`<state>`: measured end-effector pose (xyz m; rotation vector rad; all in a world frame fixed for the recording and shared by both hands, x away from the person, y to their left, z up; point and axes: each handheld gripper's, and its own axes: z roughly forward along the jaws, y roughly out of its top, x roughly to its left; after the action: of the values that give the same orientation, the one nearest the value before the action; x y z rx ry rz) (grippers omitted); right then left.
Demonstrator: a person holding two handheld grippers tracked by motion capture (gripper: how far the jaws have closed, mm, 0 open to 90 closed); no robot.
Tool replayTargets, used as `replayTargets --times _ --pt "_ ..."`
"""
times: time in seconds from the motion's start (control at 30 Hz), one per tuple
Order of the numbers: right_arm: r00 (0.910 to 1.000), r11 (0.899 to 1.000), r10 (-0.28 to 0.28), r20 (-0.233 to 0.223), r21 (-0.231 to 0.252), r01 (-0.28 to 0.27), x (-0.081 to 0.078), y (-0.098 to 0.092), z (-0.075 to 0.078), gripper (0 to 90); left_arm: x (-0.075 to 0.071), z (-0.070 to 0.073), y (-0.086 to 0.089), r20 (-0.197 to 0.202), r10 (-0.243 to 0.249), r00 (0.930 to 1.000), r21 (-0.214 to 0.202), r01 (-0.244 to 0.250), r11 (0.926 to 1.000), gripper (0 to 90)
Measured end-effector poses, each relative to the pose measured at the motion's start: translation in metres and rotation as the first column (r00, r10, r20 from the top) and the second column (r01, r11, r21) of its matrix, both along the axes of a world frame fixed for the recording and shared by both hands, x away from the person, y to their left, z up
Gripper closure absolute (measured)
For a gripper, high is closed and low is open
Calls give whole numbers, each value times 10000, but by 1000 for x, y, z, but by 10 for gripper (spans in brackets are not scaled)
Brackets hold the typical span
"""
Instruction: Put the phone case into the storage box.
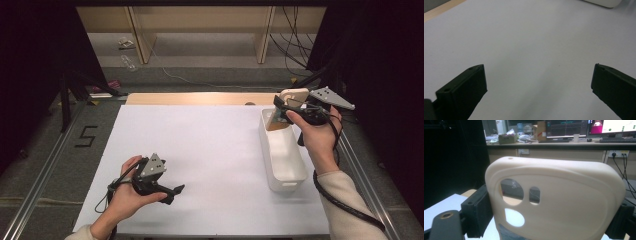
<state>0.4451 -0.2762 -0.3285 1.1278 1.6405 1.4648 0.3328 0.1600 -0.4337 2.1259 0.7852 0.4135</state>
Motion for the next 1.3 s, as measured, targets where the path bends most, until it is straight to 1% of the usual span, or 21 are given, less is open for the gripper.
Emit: replayTargets --times 1.3 --pt "9992 9993 -311 -241 -233 306 10 -3 2 145 1 1 1 16 38 10000 -18 -38 10000 0"
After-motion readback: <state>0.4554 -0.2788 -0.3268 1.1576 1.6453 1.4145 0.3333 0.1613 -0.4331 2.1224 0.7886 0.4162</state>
